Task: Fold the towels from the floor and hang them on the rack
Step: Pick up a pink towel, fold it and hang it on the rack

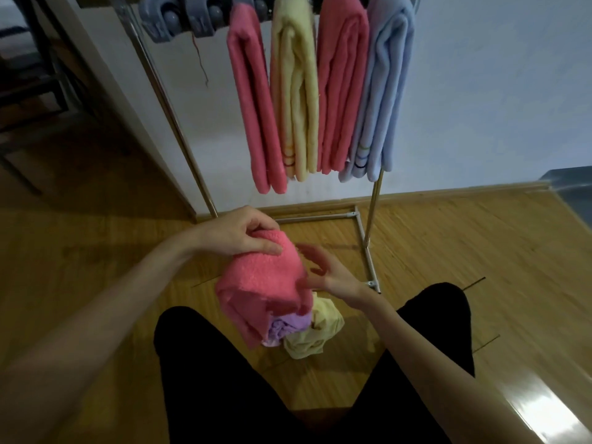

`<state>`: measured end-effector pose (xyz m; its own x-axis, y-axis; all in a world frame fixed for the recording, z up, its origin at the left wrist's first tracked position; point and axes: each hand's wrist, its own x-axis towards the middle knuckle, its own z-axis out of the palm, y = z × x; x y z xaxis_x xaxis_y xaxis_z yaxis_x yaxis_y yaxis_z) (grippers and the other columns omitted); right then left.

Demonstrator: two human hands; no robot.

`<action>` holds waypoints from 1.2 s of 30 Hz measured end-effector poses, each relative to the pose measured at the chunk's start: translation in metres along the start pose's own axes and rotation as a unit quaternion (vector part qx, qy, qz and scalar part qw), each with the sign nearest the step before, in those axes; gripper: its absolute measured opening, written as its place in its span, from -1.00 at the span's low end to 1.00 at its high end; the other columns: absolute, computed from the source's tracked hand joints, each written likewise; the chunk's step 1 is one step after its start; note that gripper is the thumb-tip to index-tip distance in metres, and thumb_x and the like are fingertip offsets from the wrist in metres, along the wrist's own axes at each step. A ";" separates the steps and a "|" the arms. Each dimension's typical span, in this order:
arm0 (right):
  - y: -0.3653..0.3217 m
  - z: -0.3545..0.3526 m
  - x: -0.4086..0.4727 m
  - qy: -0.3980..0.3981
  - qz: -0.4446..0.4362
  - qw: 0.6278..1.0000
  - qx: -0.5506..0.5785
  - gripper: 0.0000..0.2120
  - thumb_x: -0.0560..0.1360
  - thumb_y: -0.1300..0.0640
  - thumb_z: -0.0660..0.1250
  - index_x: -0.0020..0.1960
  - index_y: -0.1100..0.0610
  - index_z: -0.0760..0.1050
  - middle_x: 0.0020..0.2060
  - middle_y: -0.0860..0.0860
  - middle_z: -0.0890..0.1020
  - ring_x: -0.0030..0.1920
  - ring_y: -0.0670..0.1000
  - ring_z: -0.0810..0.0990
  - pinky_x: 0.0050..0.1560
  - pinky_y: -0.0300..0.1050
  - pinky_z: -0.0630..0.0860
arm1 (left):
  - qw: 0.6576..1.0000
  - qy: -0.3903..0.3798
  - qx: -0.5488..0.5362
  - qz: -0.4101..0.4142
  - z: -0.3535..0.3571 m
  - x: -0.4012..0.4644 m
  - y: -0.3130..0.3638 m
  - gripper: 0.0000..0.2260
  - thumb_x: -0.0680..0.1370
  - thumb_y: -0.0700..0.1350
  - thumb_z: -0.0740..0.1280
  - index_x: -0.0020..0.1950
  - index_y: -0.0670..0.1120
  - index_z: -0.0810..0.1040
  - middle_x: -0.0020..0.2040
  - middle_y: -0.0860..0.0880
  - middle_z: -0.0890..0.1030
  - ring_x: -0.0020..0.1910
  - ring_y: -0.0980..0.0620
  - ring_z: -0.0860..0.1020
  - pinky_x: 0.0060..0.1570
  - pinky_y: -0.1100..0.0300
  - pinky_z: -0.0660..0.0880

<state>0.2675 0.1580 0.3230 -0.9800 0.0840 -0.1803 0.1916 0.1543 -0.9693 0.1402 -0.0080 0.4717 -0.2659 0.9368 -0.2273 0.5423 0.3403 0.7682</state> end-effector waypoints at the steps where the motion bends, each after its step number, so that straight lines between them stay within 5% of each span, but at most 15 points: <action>1: -0.015 -0.002 -0.003 -0.039 -0.027 0.998 0.039 -0.31 0.35 0.19 0.46 0.43 0.08 0.30 0.35 0.00 0.44 0.36 -0.04 0.40 0.37 -0.01 0.34 | 1.000 -0.013 0.005 0.002 -0.001 0.001 0.002 -0.96 0.48 -0.09 0.40 -0.09 0.01 0.64 -0.20 0.12 0.60 -0.15 0.14 0.59 -0.14 0.22 0.53; 4: -0.054 -0.007 -0.006 -0.111 -0.078 0.987 0.083 -0.42 0.42 0.37 0.40 0.40 0.19 0.35 0.32 0.09 0.49 0.35 0.05 0.45 0.38 0.06 0.36 | 0.999 -0.036 0.002 0.007 -0.007 -0.001 0.014 -0.94 0.50 -0.12 0.39 -0.07 -0.06 0.64 -0.20 0.05 0.61 -0.17 0.12 0.59 -0.21 0.29 0.49; 10: -0.100 -0.004 -0.001 -0.158 -0.080 0.983 0.045 -0.65 0.35 0.23 0.50 0.10 0.29 0.58 0.06 0.27 0.63 0.11 0.25 0.60 0.21 0.23 0.49 | 0.999 -0.035 -0.021 0.016 -0.016 -0.011 0.024 -0.81 0.47 -0.09 0.38 -0.03 -0.19 0.63 -0.16 -0.12 0.63 -0.17 0.00 0.61 -0.22 0.25 0.52; 13: -0.106 -0.009 -0.002 -0.169 -0.096 0.980 0.048 -0.86 0.42 0.30 0.44 -0.02 0.24 0.63 -0.07 0.20 0.67 -0.04 0.13 0.65 0.03 0.01 0.61 | 0.999 -0.019 -0.030 0.003 -0.022 -0.016 0.017 -0.77 0.46 -0.05 0.40 -0.06 -0.22 0.63 -0.16 -0.20 0.63 -0.16 -0.16 0.61 -0.22 0.12 0.53; 16: -0.108 -0.023 -0.008 -0.178 -0.106 0.977 0.048 -0.84 0.49 0.30 0.35 0.02 0.39 0.55 -0.14 0.09 0.65 -0.14 0.02 0.64 -0.15 -0.23 0.58 | 0.998 -0.015 -0.044 -0.032 -0.027 -0.023 0.006 -0.61 0.42 0.11 0.46 -0.06 -0.24 0.63 -0.14 -0.31 0.60 -0.20 -0.26 0.59 -0.24 0.06 0.49; 20: -0.100 -0.041 -0.012 -0.157 -0.060 0.980 0.107 -0.81 0.54 0.15 0.28 -0.08 0.30 0.54 -0.29 -0.05 0.61 -0.28 -0.09 0.57 -0.23 -0.28 0.50 | 0.994 -0.035 -0.056 -0.082 -0.035 -0.032 -0.014 -0.50 0.35 0.16 0.48 0.03 -0.24 0.63 -0.04 -0.31 0.63 -0.08 -0.31 0.60 -0.08 -0.04 0.53; 22: -0.097 -0.047 -0.012 -0.127 -0.045 0.987 0.091 -0.78 0.55 0.12 0.29 -0.06 0.29 0.56 -0.24 0.00 0.62 -0.24 -0.05 0.59 -0.18 -0.24 0.52 | 0.994 -0.032 -0.050 -0.096 -0.038 -0.035 -0.021 -0.46 0.32 0.22 0.50 0.07 -0.17 0.61 -0.09 -0.22 0.64 -0.11 -0.25 0.61 -0.07 -0.07 0.54; 26: -0.100 -0.053 -0.007 -0.113 -0.063 0.990 -0.054 -0.81 0.53 0.24 0.34 0.11 0.29 0.56 -0.01 0.20 0.65 -0.03 0.05 0.62 0.08 0.01 0.58 | 0.992 0.008 -0.083 -0.094 -0.045 -0.037 -0.023 -0.52 0.36 0.12 0.50 0.15 -0.02 0.41 -0.44 0.06 0.45 -0.45 0.13 0.42 -0.44 0.35 0.37; 31: -0.127 -0.050 -0.002 -0.212 -0.167 0.952 -0.145 -0.44 0.45 0.55 0.23 0.40 0.26 0.27 0.34 0.08 0.42 0.39 -0.05 0.37 0.37 -0.13 0.36 | 0.994 0.004 -0.075 -0.076 -0.053 -0.039 -0.012 -0.91 0.56 -0.23 0.27 0.02 -0.08 0.45 -0.21 0.00 0.52 -0.24 0.08 0.49 -0.27 0.35 0.45; 36: -0.155 -0.053 0.007 -0.242 -0.179 0.915 -0.270 -0.60 0.43 0.53 0.22 0.17 0.23 0.57 0.13 0.02 0.62 0.21 -0.06 0.54 0.27 -0.20 0.42 | 0.997 -0.013 0.018 -0.076 -0.062 -0.036 -0.007 -0.84 0.57 -0.30 0.24 -0.10 -0.14 0.59 -0.13 0.09 0.54 -0.14 0.22 0.51 -0.13 0.33 0.47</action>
<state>0.2337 0.1865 0.4802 -0.8694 -0.4919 -0.0471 -0.2755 0.5616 -0.7802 0.0968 -0.0494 0.5111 -0.3264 0.8760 -0.3552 0.5252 0.4805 0.7024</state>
